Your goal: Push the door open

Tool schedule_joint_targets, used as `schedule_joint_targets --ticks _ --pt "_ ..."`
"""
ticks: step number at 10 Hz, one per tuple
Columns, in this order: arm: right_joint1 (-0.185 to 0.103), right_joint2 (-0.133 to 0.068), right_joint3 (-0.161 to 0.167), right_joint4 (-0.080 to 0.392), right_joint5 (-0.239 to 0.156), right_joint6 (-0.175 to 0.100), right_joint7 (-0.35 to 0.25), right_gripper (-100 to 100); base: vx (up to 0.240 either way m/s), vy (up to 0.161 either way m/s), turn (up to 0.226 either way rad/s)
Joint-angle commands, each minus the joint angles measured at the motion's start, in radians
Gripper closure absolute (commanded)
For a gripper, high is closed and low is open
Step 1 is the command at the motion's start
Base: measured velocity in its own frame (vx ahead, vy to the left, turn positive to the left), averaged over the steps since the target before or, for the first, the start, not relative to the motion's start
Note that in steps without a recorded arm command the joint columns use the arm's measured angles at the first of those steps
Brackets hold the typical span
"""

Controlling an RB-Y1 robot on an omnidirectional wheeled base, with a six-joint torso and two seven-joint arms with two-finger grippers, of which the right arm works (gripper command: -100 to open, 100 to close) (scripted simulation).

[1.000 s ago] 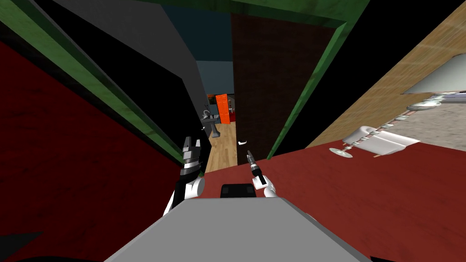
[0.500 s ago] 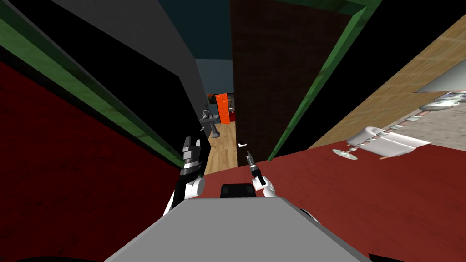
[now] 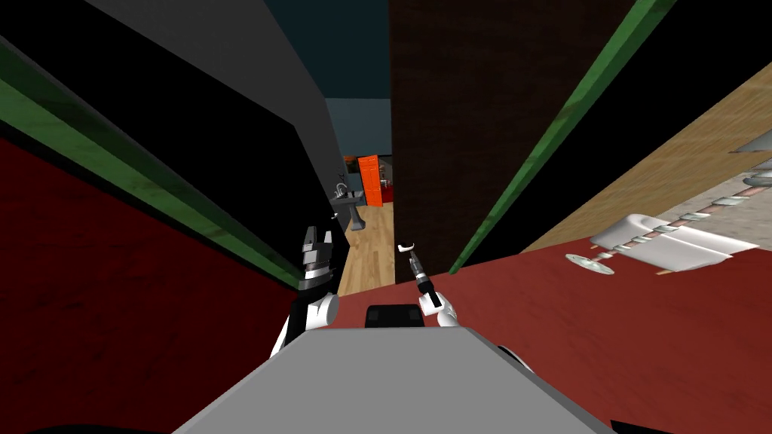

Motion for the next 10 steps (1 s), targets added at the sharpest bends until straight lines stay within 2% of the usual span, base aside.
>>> schedule_joint_targets --ticks 1,4,5,6,10 --pt "-0.001 0.001 -0.004 0.005 -0.001 -0.004 0.001 -100 0.197 0.049 0.027" --pt "-0.002 0.010 -0.010 0.014 -0.003 -0.009 0.004 -100 0.182 0.038 0.024" --pt "-0.001 0.008 -0.008 0.011 -0.003 -0.007 0.004 -100 0.088 0.015 0.004" --pt "-0.001 0.008 -0.008 0.011 -0.003 -0.007 0.004 100 -0.013 -0.001 -0.003" --pt "-0.001 0.008 -0.008 0.011 -0.003 -0.007 0.004 100 -0.011 -0.003 0.006"
